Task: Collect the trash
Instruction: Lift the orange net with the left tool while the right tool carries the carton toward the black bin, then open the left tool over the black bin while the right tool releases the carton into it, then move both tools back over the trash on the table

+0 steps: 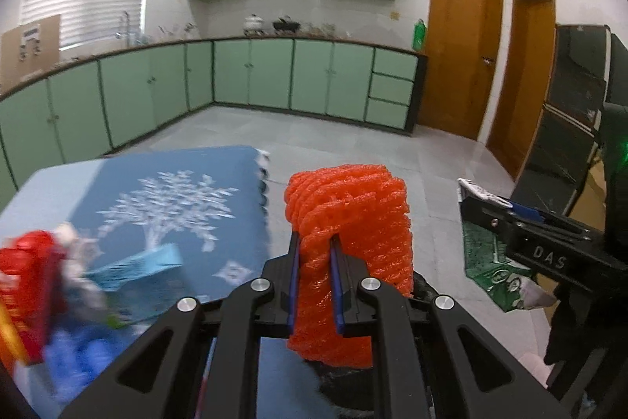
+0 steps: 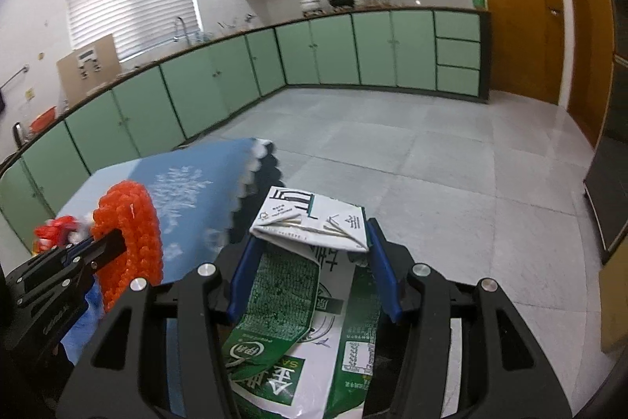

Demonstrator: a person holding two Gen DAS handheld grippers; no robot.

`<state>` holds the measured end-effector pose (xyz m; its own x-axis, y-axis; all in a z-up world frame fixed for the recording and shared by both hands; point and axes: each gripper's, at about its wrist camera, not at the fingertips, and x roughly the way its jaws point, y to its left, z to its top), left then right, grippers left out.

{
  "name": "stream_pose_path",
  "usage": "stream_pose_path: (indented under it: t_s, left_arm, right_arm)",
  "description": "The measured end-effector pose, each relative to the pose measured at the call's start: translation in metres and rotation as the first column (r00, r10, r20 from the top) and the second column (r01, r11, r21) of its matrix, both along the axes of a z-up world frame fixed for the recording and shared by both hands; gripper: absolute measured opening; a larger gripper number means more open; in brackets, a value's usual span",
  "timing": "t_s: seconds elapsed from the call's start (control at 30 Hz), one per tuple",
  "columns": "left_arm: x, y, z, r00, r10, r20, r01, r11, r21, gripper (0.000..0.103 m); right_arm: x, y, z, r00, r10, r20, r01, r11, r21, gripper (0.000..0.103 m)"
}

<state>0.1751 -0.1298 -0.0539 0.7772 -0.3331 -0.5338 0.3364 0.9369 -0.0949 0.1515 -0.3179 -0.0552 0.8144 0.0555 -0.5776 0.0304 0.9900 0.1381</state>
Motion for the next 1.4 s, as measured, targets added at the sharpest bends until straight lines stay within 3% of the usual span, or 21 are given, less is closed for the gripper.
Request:
stream_pose_path:
  t_s: [0.13,0.23,0.27,0.33,0.4,0.67,0.97,1.13,1.4]
  left_arm:
    - [0.018,-0.027,-0.021,0.997,-0.044,-0.059,0.044,0.999,0.011,0.015]
    - [0.028,-0.040,-0.034,0.993,-0.065,-0.099,0.067,0.998,0.015,0.022]
    - [0.030,-0.042,-0.036,0.992,-0.072,-0.108,0.074,0.997,0.018,0.030]
    - [0.028,-0.041,-0.038,0.991,-0.078,-0.110,0.080,0.997,0.016,0.034]
    - [0.027,-0.040,-0.036,0.991,-0.081,-0.111,0.083,0.997,0.010,0.045]
    - [0.012,-0.019,-0.016,0.997,-0.035,-0.068,0.036,0.999,0.010,0.052]
    - [-0.040,0.060,0.022,0.992,0.113,0.048,-0.116,0.991,0.060,0.055]
    - [-0.072,0.119,0.025,0.972,0.230,0.057,-0.234,0.969,0.080,0.055]
    - [-0.108,0.186,0.013,0.927,0.369,0.067,-0.374,0.919,0.127,0.055]
  right_arm:
    - [0.011,-0.021,-0.023,0.998,-0.041,-0.041,0.041,0.999,-0.008,0.054]
    - [0.015,-0.036,-0.037,0.996,-0.068,-0.063,0.068,0.998,-0.008,0.064]
    - [0.015,-0.040,-0.041,0.995,-0.075,-0.067,0.075,0.997,-0.008,0.065]
    - [0.014,-0.045,-0.046,0.994,-0.086,-0.074,0.086,0.996,-0.012,0.067]
    - [0.015,-0.048,-0.046,0.993,-0.097,-0.072,0.097,0.995,-0.012,0.071]
    - [0.000,-0.035,-0.025,0.993,-0.114,-0.017,0.113,0.993,-0.028,0.090]
    - [-0.024,0.039,0.009,0.998,0.005,0.066,-0.006,1.000,0.012,0.091]
    - [-0.037,0.095,0.017,0.991,0.107,0.086,-0.107,0.994,-0.004,0.091]
    - [-0.061,0.185,0.015,0.951,0.293,0.099,-0.294,0.956,-0.002,0.091]
